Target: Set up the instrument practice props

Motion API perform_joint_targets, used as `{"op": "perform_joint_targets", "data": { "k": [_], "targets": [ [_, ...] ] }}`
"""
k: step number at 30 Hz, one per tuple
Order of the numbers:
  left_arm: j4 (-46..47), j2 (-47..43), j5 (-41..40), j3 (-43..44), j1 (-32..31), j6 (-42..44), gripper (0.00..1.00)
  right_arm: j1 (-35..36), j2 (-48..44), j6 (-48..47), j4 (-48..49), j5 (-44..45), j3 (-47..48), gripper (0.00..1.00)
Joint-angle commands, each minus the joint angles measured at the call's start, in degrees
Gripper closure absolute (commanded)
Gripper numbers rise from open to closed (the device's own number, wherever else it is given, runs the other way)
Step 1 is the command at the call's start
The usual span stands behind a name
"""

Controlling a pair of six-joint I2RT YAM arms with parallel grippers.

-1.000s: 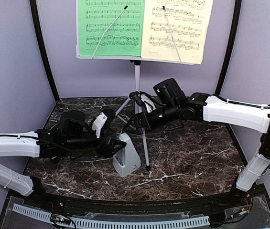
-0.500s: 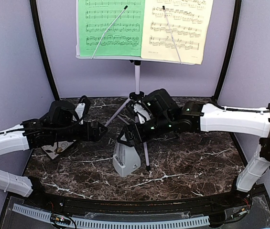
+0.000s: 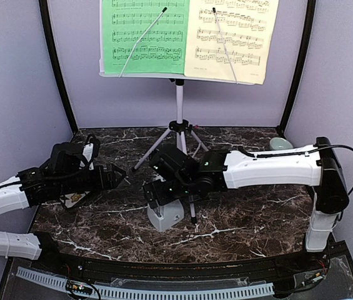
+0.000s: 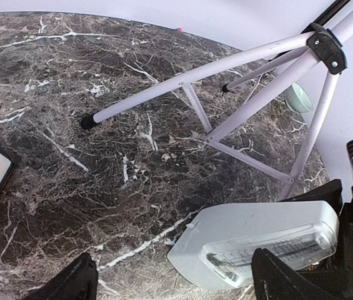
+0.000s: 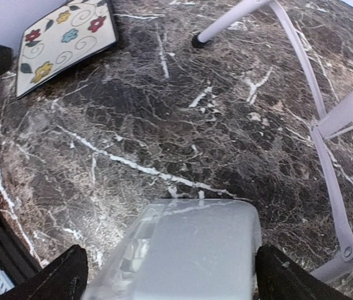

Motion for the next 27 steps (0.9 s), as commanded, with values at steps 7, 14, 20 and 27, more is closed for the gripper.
{"op": "perform_joint_targets", "data": {
  "k": [7,14,20,27],
  "targets": [
    [-3.92,-4.07,0.60,-1.23,1.50,-0.39,0.08,0.88,0.41,-0.29,2.96,5.45,-2.95,0.23],
    [-5.36,-4.76,1.92,-1.33,2.47,-1.90,0.01,0.78,-1.61,-6.14,7.74,2.21,-5.74,0.41],
    [-4.93,-5.55,5.13,-1.80,2.88,-2.17,0.01,-0.17,-5.84,-15.67,10.04,0.40,-7.36,0.54],
    [-3.29,-5.98,9.89,-4.40,2.95,-5.31,0.01,-0.43,-15.37,-26.37,18.61,-6.00,-14.45,0.59]
  ]
}}
